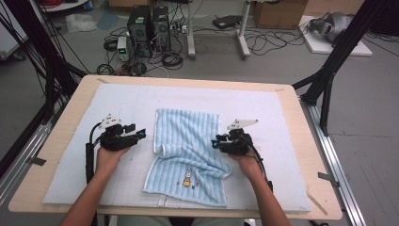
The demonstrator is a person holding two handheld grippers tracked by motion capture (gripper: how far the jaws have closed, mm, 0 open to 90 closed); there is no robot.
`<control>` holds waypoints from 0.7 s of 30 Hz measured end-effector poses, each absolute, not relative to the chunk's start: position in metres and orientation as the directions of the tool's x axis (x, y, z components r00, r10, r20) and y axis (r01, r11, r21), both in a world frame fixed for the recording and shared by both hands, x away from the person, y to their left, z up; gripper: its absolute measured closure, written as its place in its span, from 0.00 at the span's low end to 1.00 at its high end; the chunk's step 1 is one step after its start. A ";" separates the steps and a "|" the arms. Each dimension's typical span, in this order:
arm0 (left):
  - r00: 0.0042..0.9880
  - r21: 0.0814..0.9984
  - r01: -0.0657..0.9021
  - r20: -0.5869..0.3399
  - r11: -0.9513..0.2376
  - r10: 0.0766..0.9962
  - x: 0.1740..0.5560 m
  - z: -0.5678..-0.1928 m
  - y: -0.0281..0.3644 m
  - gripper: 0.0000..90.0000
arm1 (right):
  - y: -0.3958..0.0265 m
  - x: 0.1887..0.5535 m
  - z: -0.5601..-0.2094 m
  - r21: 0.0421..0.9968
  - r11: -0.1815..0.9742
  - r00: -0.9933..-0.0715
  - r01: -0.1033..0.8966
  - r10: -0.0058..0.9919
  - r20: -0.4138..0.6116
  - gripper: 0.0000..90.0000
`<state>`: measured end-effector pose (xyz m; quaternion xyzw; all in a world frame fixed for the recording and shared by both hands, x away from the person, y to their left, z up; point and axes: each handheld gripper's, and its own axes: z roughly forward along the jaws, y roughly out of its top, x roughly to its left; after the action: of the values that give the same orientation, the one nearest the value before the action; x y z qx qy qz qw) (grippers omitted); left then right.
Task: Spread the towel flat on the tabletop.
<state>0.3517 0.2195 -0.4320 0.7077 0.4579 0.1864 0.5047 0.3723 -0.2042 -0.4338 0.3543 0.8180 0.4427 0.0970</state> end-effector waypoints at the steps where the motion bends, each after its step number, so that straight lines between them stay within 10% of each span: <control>1: 0.512 0.884 0.461 -0.199 -0.071 0.836 0.352 -0.432 0.219 0.49 | -0.205 0.380 -0.433 0.801 0.339 -0.713 0.493 0.685 0.149 0.67; 12: 0.512 0.880 0.471 -0.212 -0.066 0.833 0.353 -0.434 0.219 0.49 | -0.192 0.459 -0.442 0.766 0.283 -0.513 0.577 0.856 0.070 0.58; 17: 0.514 0.877 0.477 -0.217 -0.067 0.830 0.353 -0.436 0.218 0.49 | -0.183 0.474 -0.447 0.745 0.328 -0.514 0.581 0.857 0.023 0.88; 21: 0.516 0.874 0.480 -0.213 -0.074 0.830 0.353 -0.436 0.217 0.49 | -0.184 0.473 -0.444 0.723 0.398 -0.460 0.565 0.879 -0.124 0.93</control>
<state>0.3532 0.2170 -0.4362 0.7118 0.4600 0.1742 0.5014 0.4734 -0.1837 -0.4438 0.4533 0.7964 0.3094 0.2541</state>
